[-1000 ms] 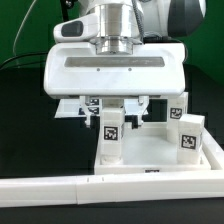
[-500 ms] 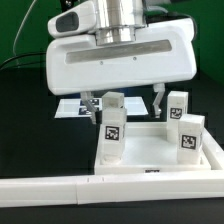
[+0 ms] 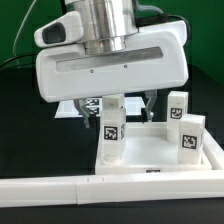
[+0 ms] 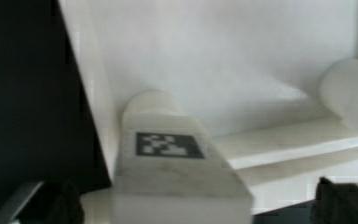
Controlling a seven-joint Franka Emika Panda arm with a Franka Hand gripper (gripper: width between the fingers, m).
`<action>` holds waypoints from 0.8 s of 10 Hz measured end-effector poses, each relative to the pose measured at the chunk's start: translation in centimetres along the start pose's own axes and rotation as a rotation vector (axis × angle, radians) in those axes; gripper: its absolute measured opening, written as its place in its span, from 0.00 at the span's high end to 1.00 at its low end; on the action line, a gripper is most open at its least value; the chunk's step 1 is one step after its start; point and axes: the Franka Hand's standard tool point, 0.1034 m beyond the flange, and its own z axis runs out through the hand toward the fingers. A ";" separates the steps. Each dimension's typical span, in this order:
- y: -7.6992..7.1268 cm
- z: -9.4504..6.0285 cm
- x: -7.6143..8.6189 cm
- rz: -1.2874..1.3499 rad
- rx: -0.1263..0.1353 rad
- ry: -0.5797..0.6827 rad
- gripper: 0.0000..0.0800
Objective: Assemble square table
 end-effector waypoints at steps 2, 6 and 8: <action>0.0 0.0 0.0 0.035 0.001 0.000 0.30; 0.0 0.1 0.0 0.256 0.002 -0.001 0.64; 0.0 0.4 -0.1 0.417 0.001 -0.003 0.64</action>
Offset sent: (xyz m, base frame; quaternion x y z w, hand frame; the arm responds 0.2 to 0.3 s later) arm 0.0000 0.0000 0.0000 0.0000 0.0000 0.1296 0.9916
